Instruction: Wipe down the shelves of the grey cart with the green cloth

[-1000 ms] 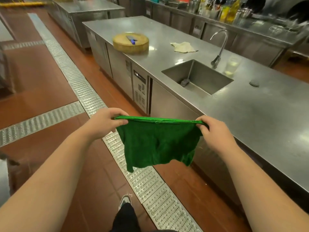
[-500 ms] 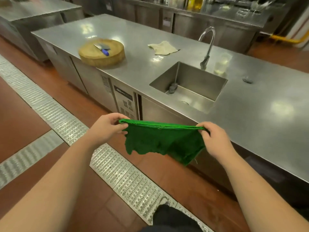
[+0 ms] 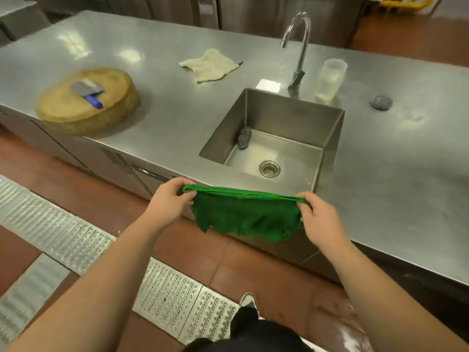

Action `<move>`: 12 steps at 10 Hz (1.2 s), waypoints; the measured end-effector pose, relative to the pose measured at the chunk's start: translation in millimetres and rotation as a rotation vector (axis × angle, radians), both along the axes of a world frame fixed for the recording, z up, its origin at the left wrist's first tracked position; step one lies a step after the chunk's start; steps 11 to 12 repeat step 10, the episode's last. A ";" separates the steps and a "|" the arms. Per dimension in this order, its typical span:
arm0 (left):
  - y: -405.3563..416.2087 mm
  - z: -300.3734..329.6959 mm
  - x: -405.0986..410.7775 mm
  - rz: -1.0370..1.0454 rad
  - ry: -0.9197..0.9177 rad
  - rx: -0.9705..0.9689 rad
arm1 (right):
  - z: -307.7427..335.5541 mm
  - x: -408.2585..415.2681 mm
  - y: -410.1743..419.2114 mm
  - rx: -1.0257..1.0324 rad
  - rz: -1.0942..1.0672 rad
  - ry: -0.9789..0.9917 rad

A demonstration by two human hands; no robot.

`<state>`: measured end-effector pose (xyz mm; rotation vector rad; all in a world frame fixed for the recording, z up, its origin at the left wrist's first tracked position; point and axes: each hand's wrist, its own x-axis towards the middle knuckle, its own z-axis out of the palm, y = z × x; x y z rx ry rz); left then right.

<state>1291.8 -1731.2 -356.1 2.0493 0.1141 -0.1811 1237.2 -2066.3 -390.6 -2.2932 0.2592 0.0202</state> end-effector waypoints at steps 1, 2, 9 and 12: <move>-0.4 -20.8 61.2 -0.003 0.028 0.051 | -11.5 43.2 7.9 -0.008 -0.072 -0.001; -5.2 -44.4 121.8 -0.065 0.044 0.143 | -28.4 86.9 9.4 -0.022 -0.151 0.057; -71.5 -140.8 310.4 -0.695 0.146 0.319 | -105.7 209.5 30.7 -0.208 -0.548 0.343; -83.4 -118.1 304.8 -0.674 0.316 0.074 | -82.3 193.3 53.7 0.114 -0.760 0.230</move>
